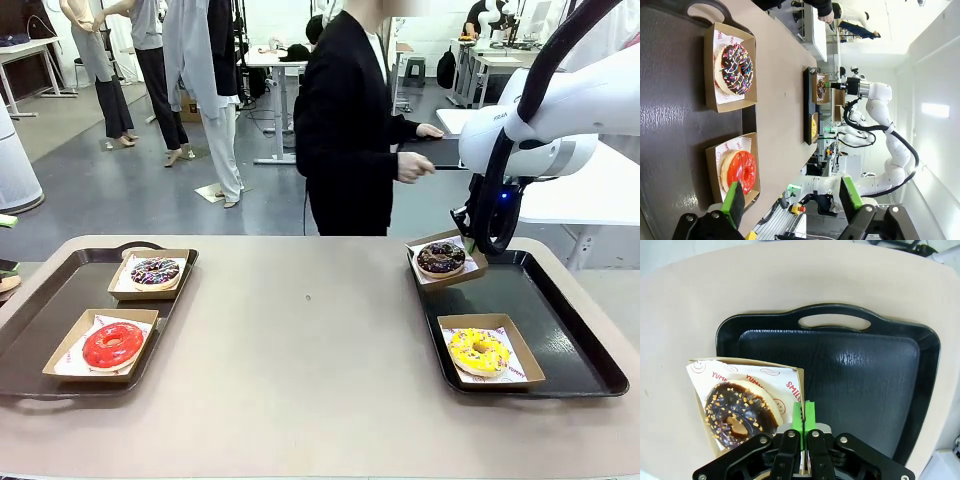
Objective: Individually package the donuts and arrange them on the tray.
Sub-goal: Place the picked Paper togo box on the Handle tray.
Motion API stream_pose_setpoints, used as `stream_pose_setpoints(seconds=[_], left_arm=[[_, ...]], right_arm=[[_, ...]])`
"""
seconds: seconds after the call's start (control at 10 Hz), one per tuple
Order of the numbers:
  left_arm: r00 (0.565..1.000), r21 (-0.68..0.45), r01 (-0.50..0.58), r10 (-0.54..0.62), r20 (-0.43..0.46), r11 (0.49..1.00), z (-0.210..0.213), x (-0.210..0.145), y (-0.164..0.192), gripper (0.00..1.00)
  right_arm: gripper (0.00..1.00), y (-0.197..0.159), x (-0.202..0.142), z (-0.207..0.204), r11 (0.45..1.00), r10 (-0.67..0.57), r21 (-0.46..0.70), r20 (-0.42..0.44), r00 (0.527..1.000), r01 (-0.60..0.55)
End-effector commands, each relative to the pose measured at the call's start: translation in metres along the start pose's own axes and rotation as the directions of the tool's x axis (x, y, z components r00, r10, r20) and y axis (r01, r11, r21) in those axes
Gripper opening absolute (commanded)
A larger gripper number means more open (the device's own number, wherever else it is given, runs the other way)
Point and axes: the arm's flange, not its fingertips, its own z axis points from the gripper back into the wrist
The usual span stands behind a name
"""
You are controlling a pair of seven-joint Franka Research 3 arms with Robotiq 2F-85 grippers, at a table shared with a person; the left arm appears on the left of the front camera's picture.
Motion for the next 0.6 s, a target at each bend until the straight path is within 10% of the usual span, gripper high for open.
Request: stream_pose_setpoints(seconds=[0.0, 0.5], left_arm=[[1.0, -0.004, -0.012, 0.012, 0.0, 1.0, 0.001, -0.001, -0.003, 1.0], [1.0, -0.004, -0.012, 0.012, 0.0, 1.0, 0.001, -0.001, -0.003, 1.0]], right_arm=[[0.02, 0.0, 0.002, 0.001, 1.0, 0.0, 0.001, 0.006, 1.0, 0.0], [0.02, -0.023, -0.021, -0.013, 0.996, -0.039, -0.085, 0.011, 0.999, 0.04]])
